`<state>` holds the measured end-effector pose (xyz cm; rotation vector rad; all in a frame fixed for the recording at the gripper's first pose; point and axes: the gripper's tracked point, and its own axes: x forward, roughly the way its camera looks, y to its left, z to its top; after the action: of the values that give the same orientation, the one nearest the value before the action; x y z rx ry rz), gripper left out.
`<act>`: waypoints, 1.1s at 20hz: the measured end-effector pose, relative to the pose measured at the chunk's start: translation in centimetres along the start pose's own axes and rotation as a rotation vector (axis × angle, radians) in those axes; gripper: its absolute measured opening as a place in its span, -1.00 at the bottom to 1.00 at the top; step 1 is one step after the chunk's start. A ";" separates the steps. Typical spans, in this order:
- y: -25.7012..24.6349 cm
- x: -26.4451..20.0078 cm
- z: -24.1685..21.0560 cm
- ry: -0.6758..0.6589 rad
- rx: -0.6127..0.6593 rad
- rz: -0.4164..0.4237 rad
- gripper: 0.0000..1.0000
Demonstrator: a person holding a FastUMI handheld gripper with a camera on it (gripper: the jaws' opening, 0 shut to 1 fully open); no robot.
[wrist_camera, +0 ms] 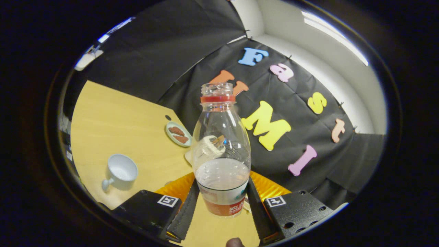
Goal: Take the bottle from table, then pour the juice into the cup, finally place the bottle on the coaster
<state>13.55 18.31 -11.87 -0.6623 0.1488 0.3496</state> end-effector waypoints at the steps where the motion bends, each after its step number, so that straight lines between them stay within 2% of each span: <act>1: -0.8 -0.1 0.5 -0.009 0.049 -0.005 0.55; 6: -5.6 0.6 2.8 -0.094 0.379 -0.058 0.55; 9: -7.3 1.8 3.8 -0.152 0.506 -0.088 0.55; 15: -7.7 4.8 4.0 -0.202 0.559 -0.115 0.54; 22: -4.9 10.3 -1.7 -0.094 0.642 -0.101 0.54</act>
<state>24.89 16.44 -12.92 -0.0183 0.1278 0.2155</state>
